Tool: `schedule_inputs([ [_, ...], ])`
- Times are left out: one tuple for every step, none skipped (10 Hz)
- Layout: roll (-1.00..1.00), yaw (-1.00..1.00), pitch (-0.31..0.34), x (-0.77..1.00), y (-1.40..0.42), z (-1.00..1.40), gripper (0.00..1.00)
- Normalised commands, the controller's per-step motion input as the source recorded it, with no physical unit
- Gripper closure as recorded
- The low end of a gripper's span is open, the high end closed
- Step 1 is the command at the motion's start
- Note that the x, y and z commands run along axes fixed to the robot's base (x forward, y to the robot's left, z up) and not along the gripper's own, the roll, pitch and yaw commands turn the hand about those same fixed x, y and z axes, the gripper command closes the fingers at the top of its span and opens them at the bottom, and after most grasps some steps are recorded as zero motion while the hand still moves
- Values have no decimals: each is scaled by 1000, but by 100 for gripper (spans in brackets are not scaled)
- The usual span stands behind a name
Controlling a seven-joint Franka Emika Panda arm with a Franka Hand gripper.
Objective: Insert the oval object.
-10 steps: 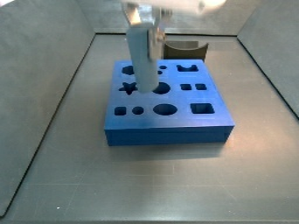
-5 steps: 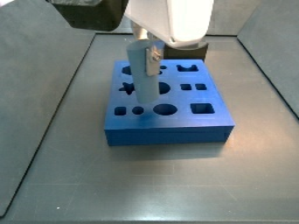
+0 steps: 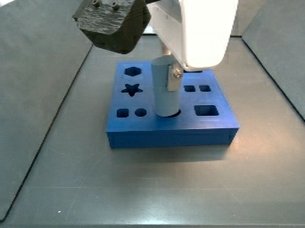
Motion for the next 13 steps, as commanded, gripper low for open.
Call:
schedule_inputs([
  [44,-729,21,243,-100,-394,100],
  [9,-666,96,103,-94,-549,100],
  [39,-594,79,74,-111,-637,100],
  [96,-500,53,-34,-120,-651,100],
  [104,-443,27,-154,-126,-683,100],
  [167,-323,40,-171,-163,-431,100],
  [270,-123,4,-157,-191,-340,100],
  [441,-83,44,-60,-283,-143,100],
  [426,-169,117,0,-283,-194,100],
  [214,-197,29,6,-206,-406,100],
  [161,-146,0,0,-143,-391,100],
  [0,0,-20,0,0,0,100],
  [0,0,0,0,0,0,100],
])
